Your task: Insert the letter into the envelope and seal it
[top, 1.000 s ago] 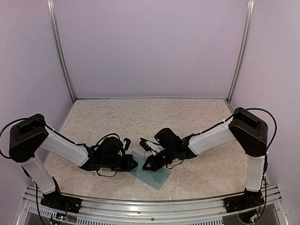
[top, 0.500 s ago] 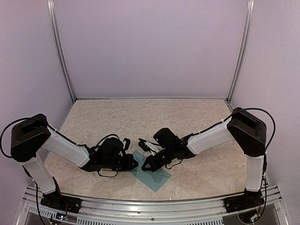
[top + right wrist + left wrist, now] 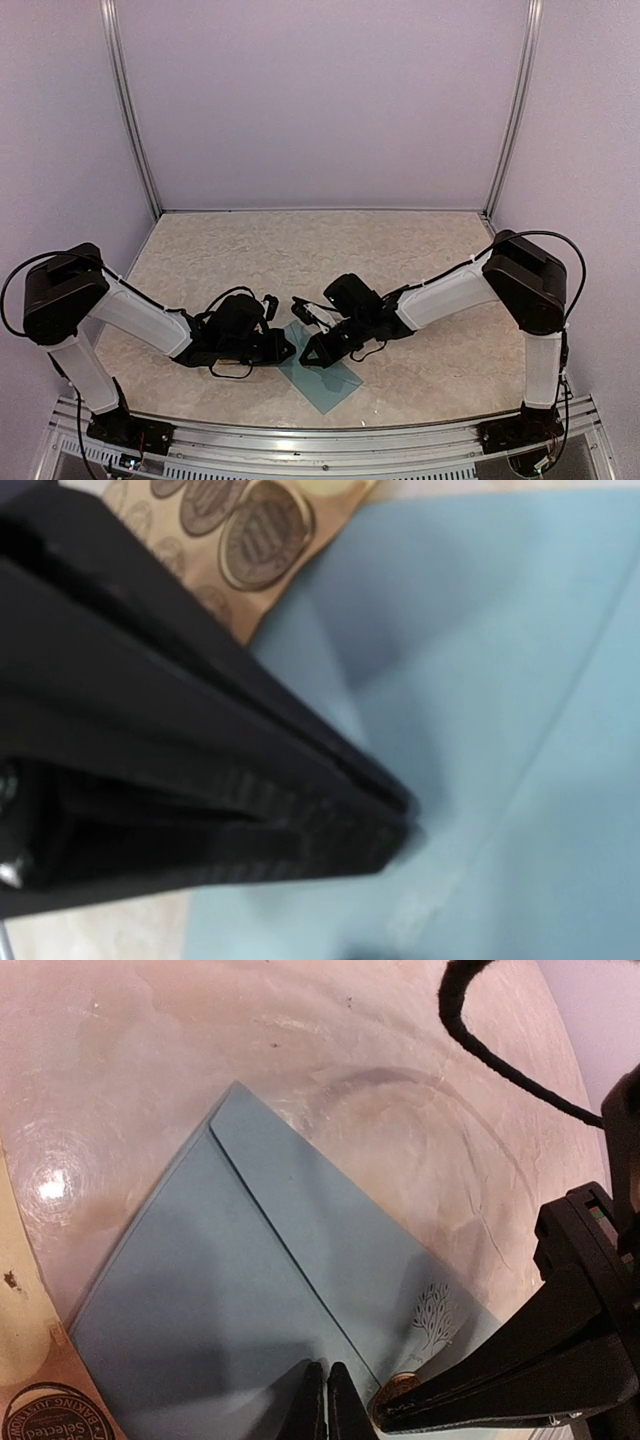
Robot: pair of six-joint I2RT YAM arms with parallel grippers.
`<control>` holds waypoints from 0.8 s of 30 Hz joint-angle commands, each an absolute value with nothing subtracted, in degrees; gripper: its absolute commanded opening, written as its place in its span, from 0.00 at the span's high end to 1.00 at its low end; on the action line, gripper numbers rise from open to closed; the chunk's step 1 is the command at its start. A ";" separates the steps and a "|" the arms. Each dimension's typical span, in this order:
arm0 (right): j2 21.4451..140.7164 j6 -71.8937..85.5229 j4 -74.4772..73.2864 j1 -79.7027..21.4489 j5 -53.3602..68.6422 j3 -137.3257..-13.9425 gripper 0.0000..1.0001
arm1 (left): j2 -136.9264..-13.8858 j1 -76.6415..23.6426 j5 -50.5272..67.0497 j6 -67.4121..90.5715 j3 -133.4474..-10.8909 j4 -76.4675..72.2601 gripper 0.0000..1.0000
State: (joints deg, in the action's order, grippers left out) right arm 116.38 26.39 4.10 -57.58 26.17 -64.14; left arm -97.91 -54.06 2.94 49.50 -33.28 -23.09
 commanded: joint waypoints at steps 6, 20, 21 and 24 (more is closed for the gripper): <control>115.17 27.93 -1.26 -58.80 24.02 -61.06 1.00 | -100.90 -54.76 2.24 48.91 -31.92 -14.07 0.97; 109.11 30.76 2.19 -58.38 26.00 -57.33 1.00 | -100.05 -54.58 2.24 47.36 -31.87 -14.59 0.97; 108.66 31.42 2.45 -58.13 25.82 -57.45 1.00 | -99.83 -54.65 2.26 47.15 -31.78 -14.73 0.97; 107.79 33.19 3.68 -56.98 25.73 -57.63 1.00 | -99.13 -54.62 2.29 46.62 -31.82 -14.85 0.97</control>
